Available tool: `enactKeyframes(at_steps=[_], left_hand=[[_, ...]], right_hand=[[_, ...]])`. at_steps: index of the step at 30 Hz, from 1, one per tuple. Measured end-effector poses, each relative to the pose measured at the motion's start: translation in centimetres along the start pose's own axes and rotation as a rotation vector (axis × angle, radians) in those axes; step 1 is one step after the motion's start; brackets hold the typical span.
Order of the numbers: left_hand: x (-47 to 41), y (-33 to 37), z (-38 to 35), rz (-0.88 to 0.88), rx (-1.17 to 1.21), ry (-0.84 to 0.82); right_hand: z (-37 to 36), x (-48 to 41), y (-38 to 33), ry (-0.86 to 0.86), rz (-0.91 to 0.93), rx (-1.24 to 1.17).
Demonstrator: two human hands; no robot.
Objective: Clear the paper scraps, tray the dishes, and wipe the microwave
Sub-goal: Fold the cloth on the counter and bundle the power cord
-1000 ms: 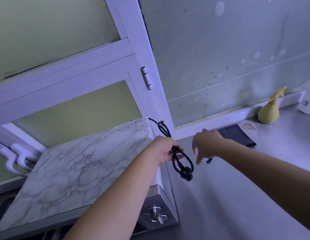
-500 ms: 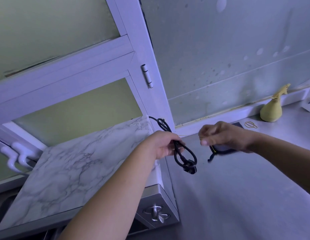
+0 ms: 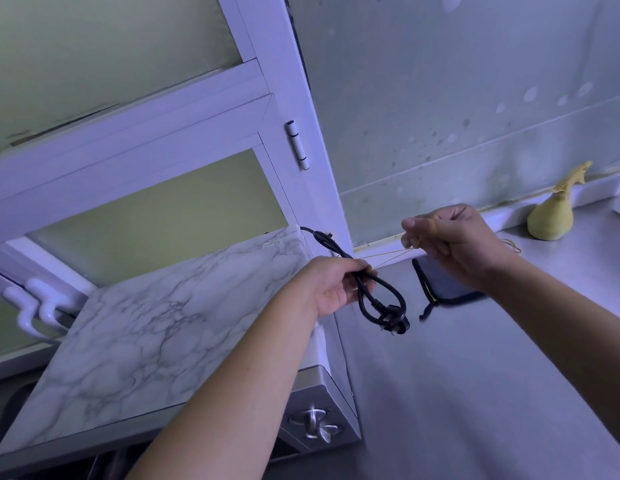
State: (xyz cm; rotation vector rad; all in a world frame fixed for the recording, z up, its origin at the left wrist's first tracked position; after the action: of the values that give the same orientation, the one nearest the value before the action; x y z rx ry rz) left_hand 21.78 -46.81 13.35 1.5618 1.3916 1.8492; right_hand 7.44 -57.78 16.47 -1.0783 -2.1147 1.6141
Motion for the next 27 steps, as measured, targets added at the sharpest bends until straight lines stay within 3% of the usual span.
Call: enactKeyframes(at_steps=[3,7,12,16,24,27], left_hand=[[-0.1,-0.1,0.1,-0.001,-0.001,-0.004],[-0.3,-0.5,0.0,0.004,0.011,-0.021],[-1.0,-1.0,0.0,-0.02,-0.086,0.052],[-1.6,-1.5,-0.5,-0.043,-0.042,0.128],[-2.0,-2.9,-1.6,-0.013,0.301,0.161],[-1.9,-3.7,-2.0,-0.001,0.43,0.2]], right_hand=[[-0.3,0.2,0.1,-0.044,-0.03,-0.004],[-1.3,1.0,0.8,-0.356,-0.267,0.009],[-0.5,2.3,2.5,-0.663,-0.705,0.798],[-0.7,2.2,3.3,-0.671,-0.843,1.043],[-1.3,5.2,7.1,-0.5,-0.823,0.301],[-1.5,6.4,8.1,-0.444,-0.776,0.192]])
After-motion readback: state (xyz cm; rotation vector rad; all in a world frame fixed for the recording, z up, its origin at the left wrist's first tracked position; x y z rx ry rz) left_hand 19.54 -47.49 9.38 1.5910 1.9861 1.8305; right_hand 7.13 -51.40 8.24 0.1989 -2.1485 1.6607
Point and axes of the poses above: each hand's wrist, its own x-axis away from the middle knuckle, its own z-axis out of the back of the hand, y = z × x, the point moved 6 cm from there along -x, towards the middle knuckle, and after that the axes turned 2 degrees about -z, right-handed, at the moved point
